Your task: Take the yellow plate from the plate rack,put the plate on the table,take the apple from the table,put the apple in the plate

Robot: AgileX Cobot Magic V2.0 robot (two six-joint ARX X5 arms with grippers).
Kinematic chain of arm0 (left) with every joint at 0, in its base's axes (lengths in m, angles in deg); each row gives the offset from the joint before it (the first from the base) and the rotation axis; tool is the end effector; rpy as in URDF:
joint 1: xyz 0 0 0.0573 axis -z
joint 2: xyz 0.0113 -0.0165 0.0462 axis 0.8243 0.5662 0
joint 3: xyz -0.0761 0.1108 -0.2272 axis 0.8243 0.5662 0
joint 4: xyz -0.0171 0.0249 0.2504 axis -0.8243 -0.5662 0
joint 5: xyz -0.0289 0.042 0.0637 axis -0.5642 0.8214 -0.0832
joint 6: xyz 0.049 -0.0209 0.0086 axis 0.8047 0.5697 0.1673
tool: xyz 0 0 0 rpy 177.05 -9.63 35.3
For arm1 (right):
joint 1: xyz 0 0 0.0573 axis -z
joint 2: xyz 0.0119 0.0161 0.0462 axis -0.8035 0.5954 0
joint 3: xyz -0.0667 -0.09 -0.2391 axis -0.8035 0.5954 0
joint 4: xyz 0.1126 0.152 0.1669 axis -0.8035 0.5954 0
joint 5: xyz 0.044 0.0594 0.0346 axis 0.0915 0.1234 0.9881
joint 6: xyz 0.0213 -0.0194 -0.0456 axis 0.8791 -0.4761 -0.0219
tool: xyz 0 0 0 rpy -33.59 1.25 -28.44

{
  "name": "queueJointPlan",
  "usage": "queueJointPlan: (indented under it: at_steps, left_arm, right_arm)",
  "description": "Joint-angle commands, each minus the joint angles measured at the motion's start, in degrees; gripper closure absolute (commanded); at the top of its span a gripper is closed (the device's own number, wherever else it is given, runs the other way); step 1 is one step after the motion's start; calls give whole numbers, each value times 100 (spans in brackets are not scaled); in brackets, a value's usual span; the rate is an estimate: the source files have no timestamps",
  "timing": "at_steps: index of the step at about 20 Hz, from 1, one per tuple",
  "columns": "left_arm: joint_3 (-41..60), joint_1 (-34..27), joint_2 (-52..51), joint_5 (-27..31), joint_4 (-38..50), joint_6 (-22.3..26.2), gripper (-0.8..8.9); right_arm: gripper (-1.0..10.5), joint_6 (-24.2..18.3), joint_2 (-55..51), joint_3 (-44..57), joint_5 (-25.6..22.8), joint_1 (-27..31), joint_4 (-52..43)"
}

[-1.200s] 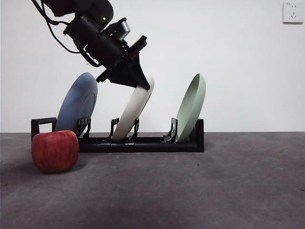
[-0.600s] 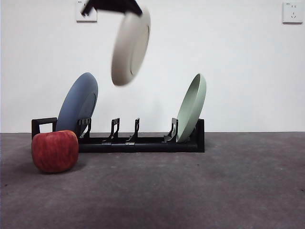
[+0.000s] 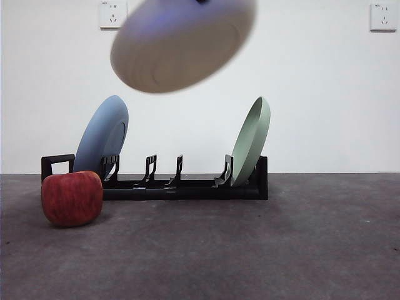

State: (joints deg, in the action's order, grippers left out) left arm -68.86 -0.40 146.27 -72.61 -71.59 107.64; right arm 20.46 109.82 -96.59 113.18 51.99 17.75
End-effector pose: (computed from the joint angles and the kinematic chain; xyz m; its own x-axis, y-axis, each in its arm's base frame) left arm 0.1746 -0.2437 0.3729 0.4415 -0.3983 -0.8040 0.8789 0.3724 0.2982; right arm 0.1260 0.0184 0.3500 0.6423 0.5373 -0.5466 -0.4693 0.8395 0.2737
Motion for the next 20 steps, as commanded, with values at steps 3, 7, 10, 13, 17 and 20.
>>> queueJointPlan:
  at_steps: [3,7,10,13,17,20]
  left_arm:
    - [1381,474,240,693,782,-120,819]
    - [2448,684,247,1117,1821,-146,819]
    - [2741,750,361,1329,2218,-144,819]
    - [2763,807,737,1331,2275,-144,819]
    - [2763,986,1305,1375,2345,-179,819]
    - [2765,1110,1569,1622,2474,-286,819]
  right_arm:
    - [382,-13,-11,-20,17,0,-22]
    - [382,-13,-9,-20,17,-2,-127]
    - [382,-13,-9,-20,17,-2,-192]
    - [382,-13,-7,-20,17,-2,-190]
    - [382,-13,-7,-20,17,-2,-190]
    - [382,-13,-7,-20,17,-2,-190]
